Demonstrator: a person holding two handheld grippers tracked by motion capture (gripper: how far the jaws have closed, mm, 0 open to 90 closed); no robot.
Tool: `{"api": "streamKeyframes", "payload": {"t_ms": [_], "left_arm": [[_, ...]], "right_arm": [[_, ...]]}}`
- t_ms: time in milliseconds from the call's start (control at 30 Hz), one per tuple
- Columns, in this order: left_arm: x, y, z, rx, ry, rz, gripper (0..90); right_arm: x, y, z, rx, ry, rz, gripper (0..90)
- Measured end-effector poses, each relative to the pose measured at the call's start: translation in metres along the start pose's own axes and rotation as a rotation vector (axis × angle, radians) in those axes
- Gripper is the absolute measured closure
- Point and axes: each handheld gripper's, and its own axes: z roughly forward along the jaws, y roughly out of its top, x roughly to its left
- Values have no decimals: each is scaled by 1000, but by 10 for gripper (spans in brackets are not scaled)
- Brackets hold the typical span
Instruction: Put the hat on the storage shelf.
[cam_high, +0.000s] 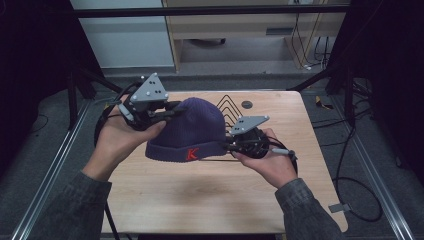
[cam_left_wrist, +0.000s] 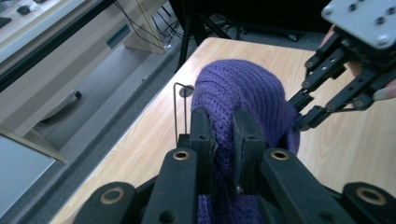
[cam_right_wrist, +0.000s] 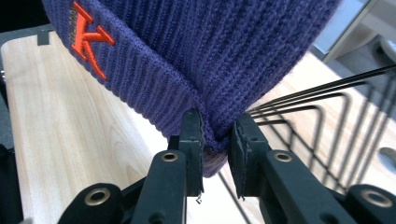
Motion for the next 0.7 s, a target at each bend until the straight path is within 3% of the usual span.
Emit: {"api": "streamKeyframes", "payload": {"t_ms": [300,567,700], "left_arm": [[29,29,21,-51,-4,-41,801],[41,48,40,-55,3,-28,801],[46,56,56,-76,-2,-40,800]], "right_arm": [[-34,17,-25,-16,-35,7,776],[-58,24,-29,-14,-78,28,776],[-70,24,-25,-6,-100,45,777]]}}
